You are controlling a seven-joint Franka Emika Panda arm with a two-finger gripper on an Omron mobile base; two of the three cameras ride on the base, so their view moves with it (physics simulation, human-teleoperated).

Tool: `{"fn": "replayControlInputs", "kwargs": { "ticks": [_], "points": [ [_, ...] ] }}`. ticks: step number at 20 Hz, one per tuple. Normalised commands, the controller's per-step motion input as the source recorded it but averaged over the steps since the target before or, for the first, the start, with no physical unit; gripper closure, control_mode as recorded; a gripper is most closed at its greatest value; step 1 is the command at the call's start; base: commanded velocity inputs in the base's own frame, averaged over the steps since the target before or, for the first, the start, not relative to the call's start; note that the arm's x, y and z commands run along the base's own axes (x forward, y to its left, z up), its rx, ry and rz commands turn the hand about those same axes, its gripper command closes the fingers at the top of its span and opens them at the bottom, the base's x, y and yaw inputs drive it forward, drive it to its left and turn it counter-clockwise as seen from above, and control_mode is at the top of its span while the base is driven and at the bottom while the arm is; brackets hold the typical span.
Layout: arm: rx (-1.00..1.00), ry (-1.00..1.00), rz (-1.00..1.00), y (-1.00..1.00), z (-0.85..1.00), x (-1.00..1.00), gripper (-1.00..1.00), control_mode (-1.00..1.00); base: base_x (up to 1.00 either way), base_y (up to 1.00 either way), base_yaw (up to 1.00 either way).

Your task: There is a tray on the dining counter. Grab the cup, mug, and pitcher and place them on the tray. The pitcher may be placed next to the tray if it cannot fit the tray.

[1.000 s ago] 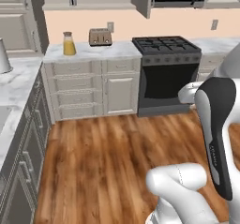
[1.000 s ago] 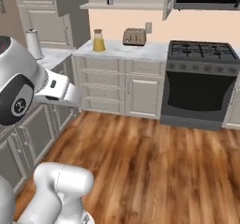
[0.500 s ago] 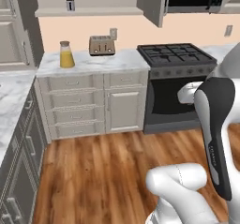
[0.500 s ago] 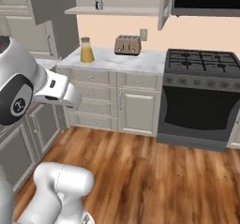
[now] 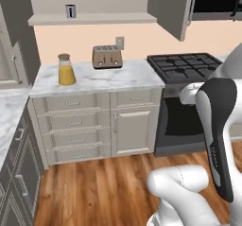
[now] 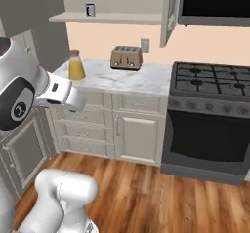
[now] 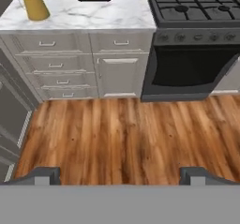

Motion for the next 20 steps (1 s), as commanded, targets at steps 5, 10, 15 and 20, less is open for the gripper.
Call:
{"fn": "replayControlInputs", "kwargs": {
  "ticks": [5, 10, 15, 20],
  "points": [
    [0.00, 0.00, 0.00, 0.00, 0.00, 0.00, -1.00, 1.00, 1.00, 0.36, 0.00],
    [0.00, 0.00, 0.00, 0.00, 0.00, 0.00, -1.00, 1.00, 1.00, 0.30, 0.00],
    [0.00, 0.00, 0.00, 0.00, 0.00, 0.00, -1.00, 1.00, 1.00, 0.31, -0.02],
    [0.00, 0.00, 0.00, 0.00, 0.00, 0.00, -1.00, 1.00, 0.97, 0.31, -0.04]
  ]
}}
